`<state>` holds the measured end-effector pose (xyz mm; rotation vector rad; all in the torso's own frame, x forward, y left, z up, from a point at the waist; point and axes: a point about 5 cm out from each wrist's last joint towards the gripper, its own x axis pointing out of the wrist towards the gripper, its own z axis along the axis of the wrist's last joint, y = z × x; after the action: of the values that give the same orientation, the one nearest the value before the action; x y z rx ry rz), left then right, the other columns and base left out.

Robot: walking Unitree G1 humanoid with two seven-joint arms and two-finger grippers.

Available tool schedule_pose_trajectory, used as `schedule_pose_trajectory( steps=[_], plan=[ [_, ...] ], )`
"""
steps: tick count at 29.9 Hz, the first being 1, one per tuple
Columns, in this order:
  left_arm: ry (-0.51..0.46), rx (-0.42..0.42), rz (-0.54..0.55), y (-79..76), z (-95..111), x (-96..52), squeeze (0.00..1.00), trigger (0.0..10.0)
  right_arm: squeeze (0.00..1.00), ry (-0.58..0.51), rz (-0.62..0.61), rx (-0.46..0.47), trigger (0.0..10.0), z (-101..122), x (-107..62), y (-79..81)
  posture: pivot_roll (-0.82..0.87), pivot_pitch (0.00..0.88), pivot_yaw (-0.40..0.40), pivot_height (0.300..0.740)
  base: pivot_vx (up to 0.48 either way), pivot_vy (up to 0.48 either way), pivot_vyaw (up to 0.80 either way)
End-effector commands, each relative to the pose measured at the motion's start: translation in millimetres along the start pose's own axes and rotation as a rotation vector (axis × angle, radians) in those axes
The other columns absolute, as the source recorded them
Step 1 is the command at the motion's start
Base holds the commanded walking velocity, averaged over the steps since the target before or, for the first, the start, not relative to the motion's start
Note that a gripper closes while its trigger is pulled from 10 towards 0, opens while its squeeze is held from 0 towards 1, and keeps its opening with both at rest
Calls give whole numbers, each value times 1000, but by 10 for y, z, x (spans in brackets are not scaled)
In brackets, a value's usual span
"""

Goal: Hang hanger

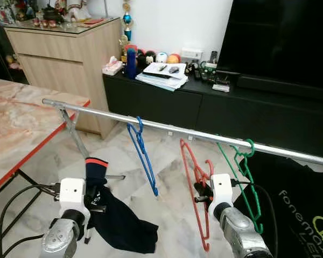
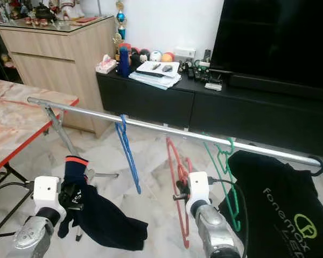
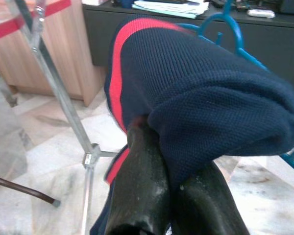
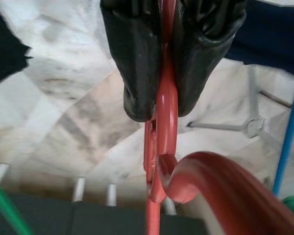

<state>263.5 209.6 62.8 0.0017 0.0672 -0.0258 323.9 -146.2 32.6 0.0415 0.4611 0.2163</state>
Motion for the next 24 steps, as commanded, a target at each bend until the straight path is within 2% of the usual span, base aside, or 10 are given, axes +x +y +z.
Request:
schedule_pose_trajectory(
  steps=[1,6,11,18,22,24],
  plan=[
    [-15,9,3,18,51,14,0,10000,0,-56,-39,-5,10000,209,67,25,0,5,8,740,0,0,0],
    [-19,10,12,32,61,12,0,10000,0,-90,-116,10,10000,418,134,18,21,3,-1,740,0,0,0],
    [-18,10,20,45,59,-4,0,10000,0,-86,-147,64,10000,505,167,20,32,2,-8,740,0,0,0],
    [-18,24,2,25,60,3,0,10000,0,-105,-161,78,10000,583,179,5,32,1,-12,740,0,0,0],
    [-18,32,0,13,45,-12,0,10000,0,-164,-114,74,10000,558,156,10,35,5,-20,740,0,0,0],
    [-16,33,4,21,30,-30,0,10000,0,-183,-91,48,10000,466,121,-12,35,5,-20,740,0,0,0]
  ],
)
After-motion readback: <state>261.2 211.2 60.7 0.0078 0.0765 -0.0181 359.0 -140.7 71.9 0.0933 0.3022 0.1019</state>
